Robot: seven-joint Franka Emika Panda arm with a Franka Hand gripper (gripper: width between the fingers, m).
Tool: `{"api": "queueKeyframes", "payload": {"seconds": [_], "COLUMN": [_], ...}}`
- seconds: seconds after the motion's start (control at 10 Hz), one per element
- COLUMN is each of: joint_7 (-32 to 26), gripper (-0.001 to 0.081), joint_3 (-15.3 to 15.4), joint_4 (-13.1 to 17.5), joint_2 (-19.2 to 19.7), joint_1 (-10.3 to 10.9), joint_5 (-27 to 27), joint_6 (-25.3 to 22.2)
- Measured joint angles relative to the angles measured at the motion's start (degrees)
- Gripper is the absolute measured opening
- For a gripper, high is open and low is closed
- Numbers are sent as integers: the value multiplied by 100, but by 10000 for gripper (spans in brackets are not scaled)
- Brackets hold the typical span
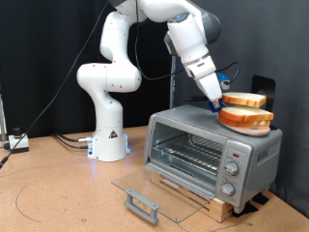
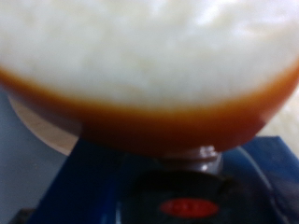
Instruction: Make a piece of toast with the oven
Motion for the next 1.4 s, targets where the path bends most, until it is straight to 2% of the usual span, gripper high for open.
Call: {"api": "queueKeyframes", "payload": {"seconds": [0.3,0.6,0.9,1.4], "joint_7": [-101,60,251,239], "gripper": [394,394,394,394], "joint_3": [-344,-696,-801,-870], "joint_4": [-150,-249,-307,-383], "joint_2": [-346,-680,-747,-768], "joint_1": [210,220,155,131], "joint_5": [42,-384,-701,-711], "joint_6": [-144,-825,-1130,-1166]}}
